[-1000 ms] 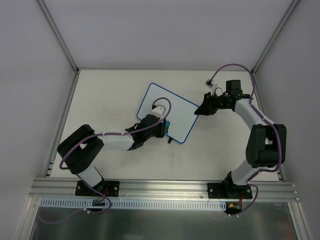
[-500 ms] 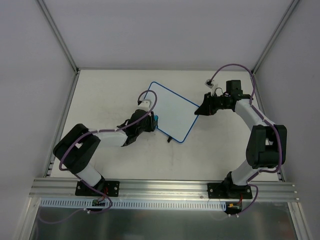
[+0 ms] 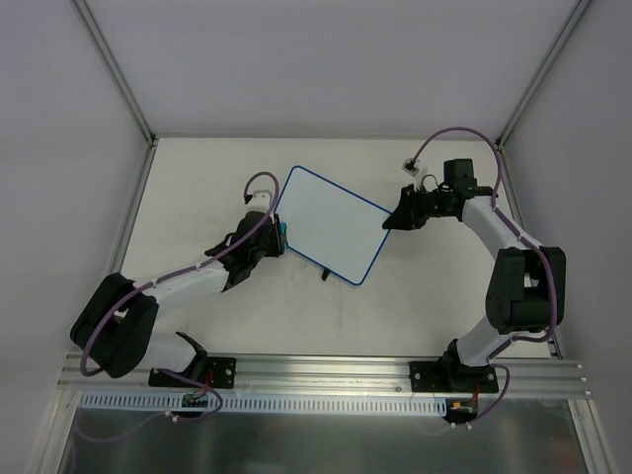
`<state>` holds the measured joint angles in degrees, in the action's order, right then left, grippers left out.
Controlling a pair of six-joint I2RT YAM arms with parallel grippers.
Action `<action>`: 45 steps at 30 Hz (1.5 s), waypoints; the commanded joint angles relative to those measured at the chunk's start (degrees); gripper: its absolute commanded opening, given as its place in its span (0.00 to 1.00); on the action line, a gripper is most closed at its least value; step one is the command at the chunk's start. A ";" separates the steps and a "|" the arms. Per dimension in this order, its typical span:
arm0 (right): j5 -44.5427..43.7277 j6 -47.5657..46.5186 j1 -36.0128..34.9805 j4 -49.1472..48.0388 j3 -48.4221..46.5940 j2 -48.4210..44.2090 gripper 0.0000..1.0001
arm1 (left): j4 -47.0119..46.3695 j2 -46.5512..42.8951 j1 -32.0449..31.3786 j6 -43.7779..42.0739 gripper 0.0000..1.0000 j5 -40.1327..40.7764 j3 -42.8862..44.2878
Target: Erase the whiteboard
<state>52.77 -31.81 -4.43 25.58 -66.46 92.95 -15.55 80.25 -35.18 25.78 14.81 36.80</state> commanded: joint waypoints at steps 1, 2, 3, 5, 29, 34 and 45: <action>-3.82 -3.52 0.21 -0.27 0.19 -0.84 0.00 | 4.56 -7.99 1.34 -4.06 0.00 5.94 2.14; -3.82 -3.52 0.29 -0.27 0.19 -0.84 0.00 | 5.09 -9.31 1.25 -4.51 0.00 6.02 2.23; -3.82 -3.43 0.21 -0.18 0.10 -0.92 0.00 | 6.14 -11.76 1.34 -4.86 0.00 6.20 2.14; -3.47 -3.17 0.21 -0.27 -0.16 -0.75 0.00 | 6.76 -13.96 1.52 -6.00 0.00 5.32 1.70; -3.03 1.31 -3.83 -0.09 -5.35 3.20 0.00 | 15.29 -24.79 3.10 -5.30 0.00 7.25 -5.51; -3.12 2.11 -4.27 -0.01 -6.93 4.00 0.01 | 16.68 -25.23 3.10 -5.48 0.00 6.90 -5.33; -4.43 1.75 -3.93 -0.01 -5.18 4.00 0.24 | 17.83 -26.98 3.10 -6.27 0.00 7.52 -5.16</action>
<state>50.92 -28.82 -8.19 25.93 -71.37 96.42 1.89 54.85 -32.53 20.97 21.32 30.74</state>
